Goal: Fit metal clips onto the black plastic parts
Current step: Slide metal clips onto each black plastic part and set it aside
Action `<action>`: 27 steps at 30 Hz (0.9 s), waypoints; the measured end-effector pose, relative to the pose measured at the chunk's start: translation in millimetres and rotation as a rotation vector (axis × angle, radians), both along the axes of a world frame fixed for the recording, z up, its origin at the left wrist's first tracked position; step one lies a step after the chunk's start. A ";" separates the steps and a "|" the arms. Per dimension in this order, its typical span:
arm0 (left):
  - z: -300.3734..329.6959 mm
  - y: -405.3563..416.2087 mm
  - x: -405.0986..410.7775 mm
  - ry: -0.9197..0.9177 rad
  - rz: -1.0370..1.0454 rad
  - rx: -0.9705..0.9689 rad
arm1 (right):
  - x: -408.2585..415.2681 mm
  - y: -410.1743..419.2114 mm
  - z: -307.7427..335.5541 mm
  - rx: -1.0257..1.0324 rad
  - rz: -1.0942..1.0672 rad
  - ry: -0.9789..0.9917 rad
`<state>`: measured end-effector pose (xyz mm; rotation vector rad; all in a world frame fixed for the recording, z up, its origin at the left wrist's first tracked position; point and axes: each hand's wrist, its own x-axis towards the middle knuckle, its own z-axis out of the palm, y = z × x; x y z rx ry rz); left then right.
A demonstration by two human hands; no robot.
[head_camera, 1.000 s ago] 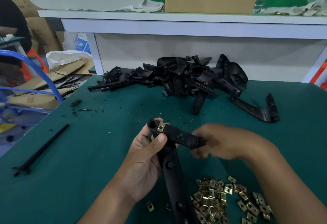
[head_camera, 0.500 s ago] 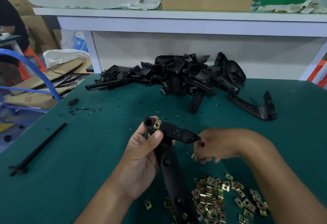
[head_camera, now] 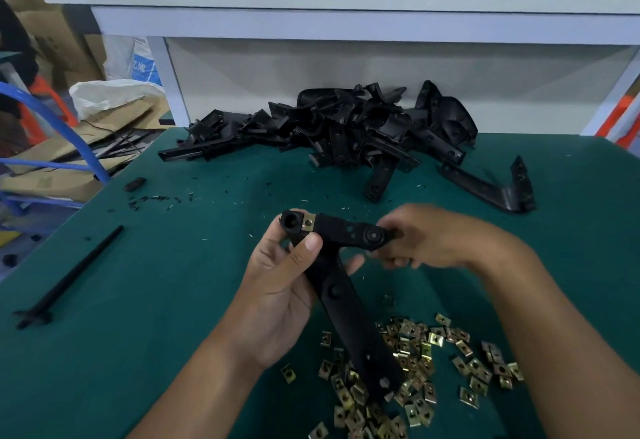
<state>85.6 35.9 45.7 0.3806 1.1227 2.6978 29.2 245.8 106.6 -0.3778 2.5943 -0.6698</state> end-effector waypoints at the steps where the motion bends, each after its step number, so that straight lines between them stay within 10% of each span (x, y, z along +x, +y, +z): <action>1: 0.5 1.3 0.9 0.009 -0.010 -0.003 | 0.3 1.8 7.6 -0.070 -0.014 0.050; 11: -2.1 5.5 3.7 0.058 0.035 -0.168 | 15.6 14.6 44.6 -0.677 0.052 0.016; 27: -1.1 6.3 7.1 0.049 0.076 -0.217 | 19.4 14.6 45.3 -0.607 0.133 -0.124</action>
